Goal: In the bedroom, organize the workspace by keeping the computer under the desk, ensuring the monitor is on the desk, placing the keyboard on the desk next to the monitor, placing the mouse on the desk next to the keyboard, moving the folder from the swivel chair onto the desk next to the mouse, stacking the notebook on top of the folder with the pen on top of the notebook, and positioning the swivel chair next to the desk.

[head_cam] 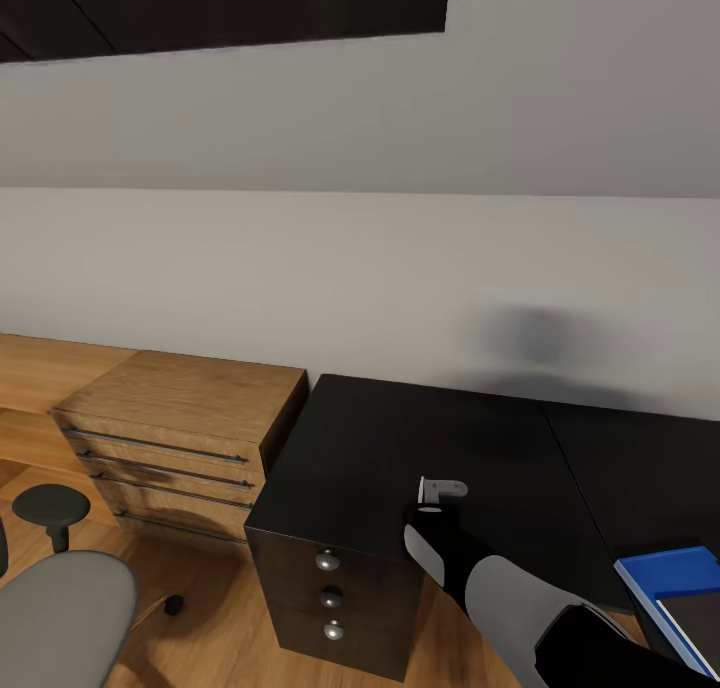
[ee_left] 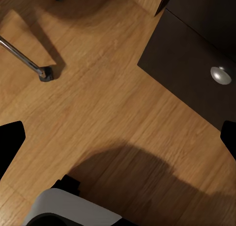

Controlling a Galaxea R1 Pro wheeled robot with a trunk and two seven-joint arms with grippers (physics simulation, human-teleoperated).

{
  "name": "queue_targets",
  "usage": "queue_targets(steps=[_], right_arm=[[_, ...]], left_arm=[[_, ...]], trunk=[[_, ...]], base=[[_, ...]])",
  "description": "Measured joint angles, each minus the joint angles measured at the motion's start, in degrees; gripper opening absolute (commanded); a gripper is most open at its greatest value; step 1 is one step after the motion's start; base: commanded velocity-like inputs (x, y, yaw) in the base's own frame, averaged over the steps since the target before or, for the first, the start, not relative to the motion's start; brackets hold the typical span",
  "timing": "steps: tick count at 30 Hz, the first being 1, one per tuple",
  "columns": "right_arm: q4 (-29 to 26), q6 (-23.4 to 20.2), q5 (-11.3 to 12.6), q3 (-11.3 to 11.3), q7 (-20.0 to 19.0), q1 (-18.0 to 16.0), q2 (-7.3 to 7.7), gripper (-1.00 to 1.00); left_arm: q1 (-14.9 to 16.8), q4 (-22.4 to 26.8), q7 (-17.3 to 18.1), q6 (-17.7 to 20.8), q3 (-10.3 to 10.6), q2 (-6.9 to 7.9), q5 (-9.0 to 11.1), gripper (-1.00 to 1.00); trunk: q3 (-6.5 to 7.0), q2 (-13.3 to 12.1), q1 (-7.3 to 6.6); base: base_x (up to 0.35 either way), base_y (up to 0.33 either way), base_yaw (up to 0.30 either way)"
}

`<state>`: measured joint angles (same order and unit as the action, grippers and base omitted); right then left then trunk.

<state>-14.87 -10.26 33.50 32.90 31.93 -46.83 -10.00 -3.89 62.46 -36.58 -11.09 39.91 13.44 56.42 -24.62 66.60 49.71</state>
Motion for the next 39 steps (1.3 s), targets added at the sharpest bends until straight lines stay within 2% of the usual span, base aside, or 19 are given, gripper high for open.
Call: queue_targets(steps=[16, 25, 39], right_arm=[[-0.6, -1.6, 0.4, -0.1, -0.4, 0.0, 0.00, -1.00], [-1.6, -5.1, 0.8, -0.5, -0.4, 0.0, 0.00, -1.00], [-1.8, -5.5, 1.1, -0.6, -0.4, 0.0, 0.00, -1.00]], left_arm=[[0.0, 0.0, 0.0, 0.0, 0.0, -0.01, 0.0, 1.00], [0.0, -0.1, 0.0, 0.0, 0.0, -0.02, 0.0, 1.00], [0.0, -0.1, 0.0, 0.0, 0.0, -0.01, 0.0, 1.00]], trunk=[[0.00, 0.0, 0.00], [0.00, 0.0, 0.00], [0.00, 0.0, 0.00]], base=[[0.000, 0.000, 0.000], [0.000, 0.000, 0.000], [0.000, 0.000, 0.000]])
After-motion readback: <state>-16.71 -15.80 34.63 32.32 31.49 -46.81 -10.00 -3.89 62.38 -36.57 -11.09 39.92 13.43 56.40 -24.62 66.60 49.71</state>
